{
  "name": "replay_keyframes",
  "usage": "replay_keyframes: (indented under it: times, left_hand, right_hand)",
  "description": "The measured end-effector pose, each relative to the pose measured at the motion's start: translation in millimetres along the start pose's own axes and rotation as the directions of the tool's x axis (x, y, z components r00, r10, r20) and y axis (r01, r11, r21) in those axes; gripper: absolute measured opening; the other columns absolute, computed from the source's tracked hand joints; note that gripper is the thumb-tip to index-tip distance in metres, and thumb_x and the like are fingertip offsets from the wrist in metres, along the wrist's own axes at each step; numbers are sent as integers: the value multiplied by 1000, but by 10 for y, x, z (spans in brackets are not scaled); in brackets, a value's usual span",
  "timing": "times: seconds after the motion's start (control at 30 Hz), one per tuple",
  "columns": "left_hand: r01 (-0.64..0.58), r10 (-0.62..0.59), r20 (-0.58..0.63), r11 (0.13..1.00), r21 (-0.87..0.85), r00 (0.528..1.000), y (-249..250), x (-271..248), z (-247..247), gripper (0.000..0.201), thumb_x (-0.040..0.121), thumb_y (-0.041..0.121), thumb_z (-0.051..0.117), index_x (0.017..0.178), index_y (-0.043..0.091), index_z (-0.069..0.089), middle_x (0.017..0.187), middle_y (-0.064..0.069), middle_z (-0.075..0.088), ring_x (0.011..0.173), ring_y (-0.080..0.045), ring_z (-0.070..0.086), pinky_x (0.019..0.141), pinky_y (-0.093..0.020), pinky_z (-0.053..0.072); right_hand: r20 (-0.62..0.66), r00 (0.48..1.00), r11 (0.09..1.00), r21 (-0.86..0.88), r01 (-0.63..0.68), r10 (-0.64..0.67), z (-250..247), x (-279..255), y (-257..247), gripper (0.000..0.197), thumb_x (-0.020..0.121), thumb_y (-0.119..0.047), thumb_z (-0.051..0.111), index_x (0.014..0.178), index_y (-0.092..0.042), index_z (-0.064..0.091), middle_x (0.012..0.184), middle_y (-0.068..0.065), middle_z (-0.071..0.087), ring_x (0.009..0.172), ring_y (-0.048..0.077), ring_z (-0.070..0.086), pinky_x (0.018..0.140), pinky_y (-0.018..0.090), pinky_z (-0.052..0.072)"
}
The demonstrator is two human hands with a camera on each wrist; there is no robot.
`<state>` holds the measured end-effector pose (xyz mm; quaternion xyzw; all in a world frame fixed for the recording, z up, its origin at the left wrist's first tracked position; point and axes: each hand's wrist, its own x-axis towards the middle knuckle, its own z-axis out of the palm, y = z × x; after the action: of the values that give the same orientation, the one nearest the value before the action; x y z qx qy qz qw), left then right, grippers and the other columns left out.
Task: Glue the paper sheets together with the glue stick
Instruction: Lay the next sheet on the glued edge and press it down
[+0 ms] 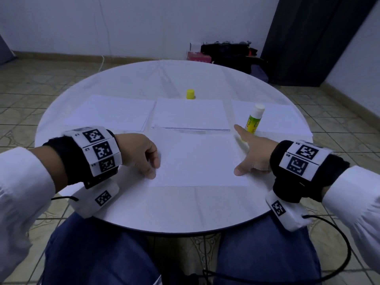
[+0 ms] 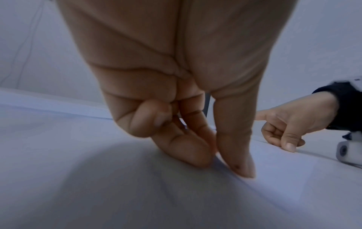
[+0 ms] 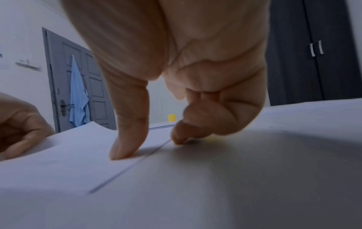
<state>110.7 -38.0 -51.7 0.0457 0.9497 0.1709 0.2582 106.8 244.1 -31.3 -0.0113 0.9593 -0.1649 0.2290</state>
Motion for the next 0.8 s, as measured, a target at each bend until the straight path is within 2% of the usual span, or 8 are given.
replay_keyframes:
  times: [0.07,0.13,0.2,0.27,0.33,0.5,0.7,0.8]
  left_hand:
    - [18,-19,23,1000,25,1000,-18,0,-15,24,69,30,85,81,22,65,76,5,68,52,2,55,54,-11,41]
    - [56,-60,43,995,87,997,-21,-7,-41,31,66,40,84,82,21,65,82,-2,72,56,-6,56,59,-19,43]
    - [92,-104,59,979,185,993,17,-21,-86,35,65,47,83,79,22,63,82,-3,71,60,-10,54,60,-21,43]
    - [96,-113,38,949,299,993,135,-23,-152,35,66,50,81,79,23,63,77,3,64,66,-11,53,58,-20,41]
    - [62,-59,-20,918,392,998,347,7,-200,41,68,55,77,86,20,65,79,4,63,75,-14,55,59,-21,39]
    - [-95,121,-31,891,444,992,1107,279,8,97,63,76,66,133,12,50,135,-5,53,121,-24,52,102,-33,41]
    - [-180,211,8,815,551,977,1660,436,418,105,70,75,62,148,16,24,150,-9,30,138,-27,30,109,-43,29]
    - [-144,153,31,820,554,988,1549,424,397,114,66,74,65,149,12,18,154,-8,23,140,-27,29,109,-43,29]
  right_hand:
    - [14,1000,998,-53,20,-19,-11,-14,-17,116,76,-19,78,149,-36,-11,151,4,31,72,18,49,55,22,38]
    - [44,998,991,-127,38,-33,-36,-30,-38,103,80,-23,74,152,-32,1,153,0,28,107,22,51,62,16,40]
    - [79,997,977,-210,35,-19,-57,-45,-68,86,83,-29,71,151,-28,18,151,-1,32,111,17,47,60,12,38]
    - [93,996,958,-285,38,-12,-66,-38,-90,78,85,-34,68,150,-26,25,150,-1,34,121,17,45,85,21,46]
    - [111,994,927,-372,57,-17,-70,-21,-108,76,86,-38,66,149,-24,26,149,2,35,132,22,39,106,31,37]
    - [152,988,857,-507,92,-16,-92,8,-152,78,88,-45,59,151,-22,19,146,9,39,132,25,40,106,34,37]
    - [126,989,868,-478,132,-81,-82,43,-98,62,83,-43,67,134,-13,51,118,7,62,107,21,58,92,29,48]
    - [149,985,858,-492,148,-84,-95,61,-83,77,84,-47,64,147,-14,33,133,8,53,120,23,51,101,34,43]
